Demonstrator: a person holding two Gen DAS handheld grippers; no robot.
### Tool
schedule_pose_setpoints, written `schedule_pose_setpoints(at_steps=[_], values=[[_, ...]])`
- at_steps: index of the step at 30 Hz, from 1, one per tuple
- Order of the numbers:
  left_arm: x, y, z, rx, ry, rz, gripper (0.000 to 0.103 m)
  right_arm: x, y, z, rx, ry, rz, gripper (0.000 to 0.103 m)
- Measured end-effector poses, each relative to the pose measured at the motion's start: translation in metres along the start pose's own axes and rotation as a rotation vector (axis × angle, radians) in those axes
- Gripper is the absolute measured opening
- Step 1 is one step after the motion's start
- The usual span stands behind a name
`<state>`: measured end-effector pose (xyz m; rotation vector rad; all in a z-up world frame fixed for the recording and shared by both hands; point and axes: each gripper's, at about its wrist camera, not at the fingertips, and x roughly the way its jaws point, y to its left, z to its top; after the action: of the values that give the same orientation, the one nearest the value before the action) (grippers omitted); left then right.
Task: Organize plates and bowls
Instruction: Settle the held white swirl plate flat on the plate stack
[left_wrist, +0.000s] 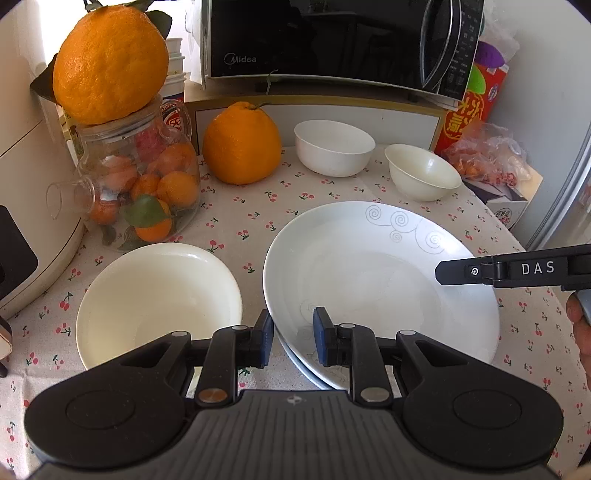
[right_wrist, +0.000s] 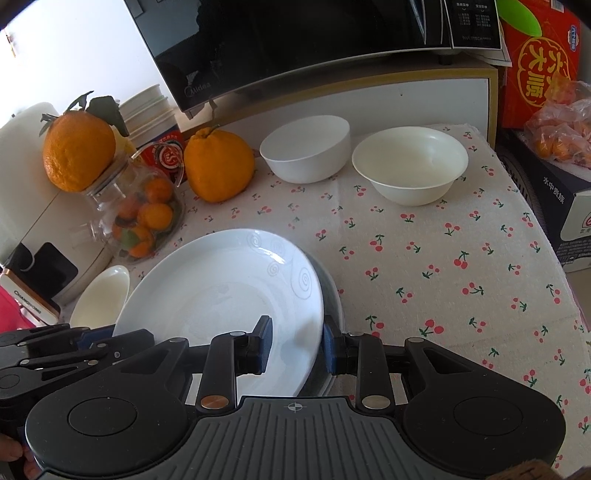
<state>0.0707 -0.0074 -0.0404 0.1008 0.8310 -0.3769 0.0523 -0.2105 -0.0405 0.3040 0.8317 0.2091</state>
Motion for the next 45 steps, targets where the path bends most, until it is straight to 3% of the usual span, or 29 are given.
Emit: schedule_pose_setpoints(at_steps=[18,45], values=[[0.000,-0.006,-0.001,0.047,0.009,0.040,0.021,-0.003,0.009,0.000,-0.072,-0.014,-0.042,0.028],[-0.003,-0.011,-0.003,0.095,0.005,0.075,0.019,-0.003,0.041,-0.005,-0.269,-0.015,-0.201,0.028]])
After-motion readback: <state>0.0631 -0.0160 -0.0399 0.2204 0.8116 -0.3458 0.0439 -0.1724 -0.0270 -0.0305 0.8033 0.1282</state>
